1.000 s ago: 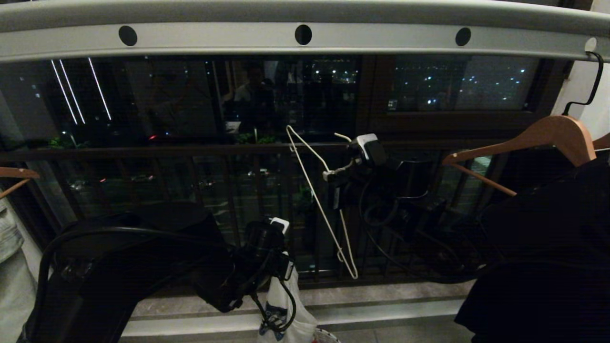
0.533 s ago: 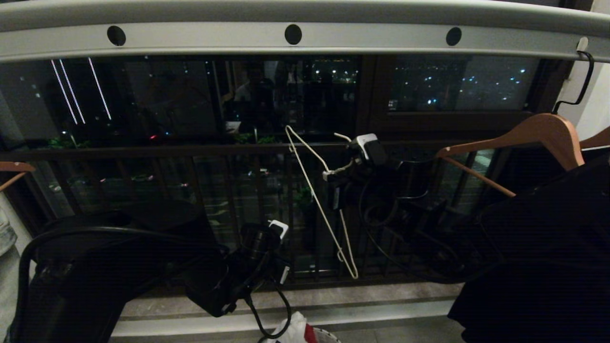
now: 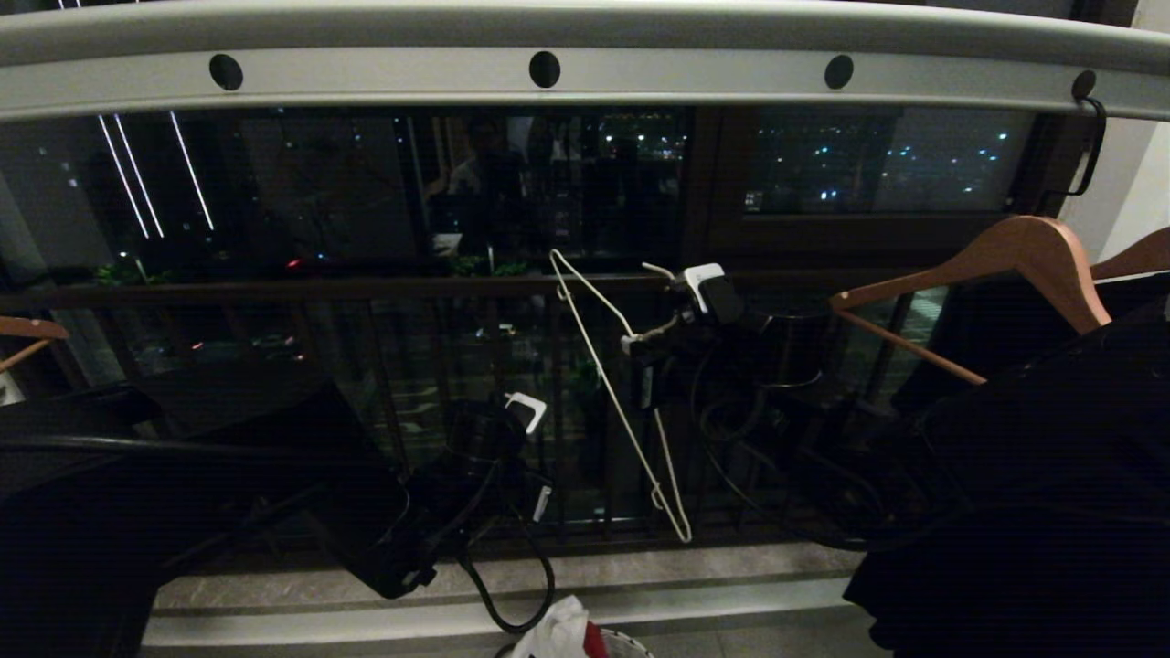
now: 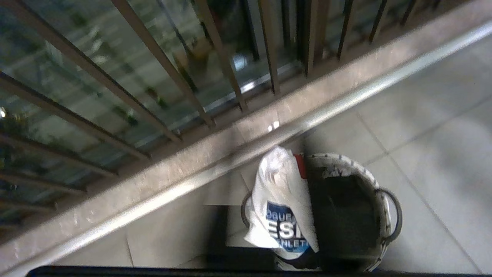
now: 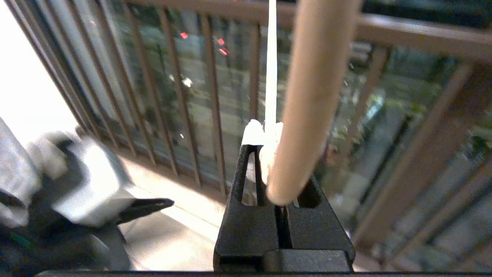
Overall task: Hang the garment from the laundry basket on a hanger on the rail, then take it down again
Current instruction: Put clothes in the basket, then hang the clothes rack on the clothesline
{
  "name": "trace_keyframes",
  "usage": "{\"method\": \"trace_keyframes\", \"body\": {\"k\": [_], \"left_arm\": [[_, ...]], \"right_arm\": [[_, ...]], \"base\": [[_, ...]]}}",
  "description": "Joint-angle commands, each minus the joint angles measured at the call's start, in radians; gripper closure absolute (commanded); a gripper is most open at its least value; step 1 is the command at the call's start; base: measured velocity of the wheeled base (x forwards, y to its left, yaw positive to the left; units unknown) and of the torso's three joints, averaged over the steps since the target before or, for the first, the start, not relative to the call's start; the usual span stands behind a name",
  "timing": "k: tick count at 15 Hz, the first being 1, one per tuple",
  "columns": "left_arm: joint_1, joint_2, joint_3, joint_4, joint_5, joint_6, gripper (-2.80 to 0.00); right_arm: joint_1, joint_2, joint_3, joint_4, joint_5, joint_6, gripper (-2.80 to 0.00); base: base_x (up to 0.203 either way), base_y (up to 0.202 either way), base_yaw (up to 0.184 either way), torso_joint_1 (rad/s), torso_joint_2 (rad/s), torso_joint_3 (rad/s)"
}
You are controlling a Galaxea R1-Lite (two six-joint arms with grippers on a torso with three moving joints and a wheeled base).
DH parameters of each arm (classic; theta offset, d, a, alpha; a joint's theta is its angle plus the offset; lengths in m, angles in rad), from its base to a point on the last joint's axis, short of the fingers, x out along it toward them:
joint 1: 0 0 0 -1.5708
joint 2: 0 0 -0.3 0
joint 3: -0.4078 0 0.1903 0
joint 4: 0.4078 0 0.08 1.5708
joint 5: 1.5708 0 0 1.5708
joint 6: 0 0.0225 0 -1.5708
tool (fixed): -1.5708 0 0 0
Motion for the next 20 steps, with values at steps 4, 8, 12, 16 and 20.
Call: {"method": "trace_keyframes", "body": {"k": [4,8,12,16,20], "left_arm": [[-0.035,-0.341,0.136,0.023,0.001,0.004,0.00],[-0.049,-0.590,0.166,0.145,0.000,-0.001,0.00],[-0.051,-0.825,0.107,0.391,0.001,-0.004,0.00],[-0.050,-1.019,-0.074,0.808,-0.004,-0.009,0.00],[-0.051,-1.114,-0.112,0.878,-0.004,0.001,0.00]], "right_arm": [[0.085,-0.114,0.125,-0.008,-0.089,-0.011,0.00],[0.202,-0.210,0.190,-0.003,-0.212,-0.030,0.00],[0.278,-0.312,0.201,0.105,-0.314,-0.095,0.00],[0.314,-0.384,0.057,0.373,-0.338,-0.096,0.00],[0.336,-0.376,-0.161,0.584,-0.387,-0.094,0.00]], "base": [[0.000,0.000,0.000,0.000,0.00,0.000],[0.000,0.000,0.000,0.000,0.00,0.000],[0.000,0.000,0.000,0.000,0.00,0.000],[0.000,0.000,0.000,0.000,0.00,0.000],[0.000,0.000,0.000,0.000,0.00,0.000]]}}
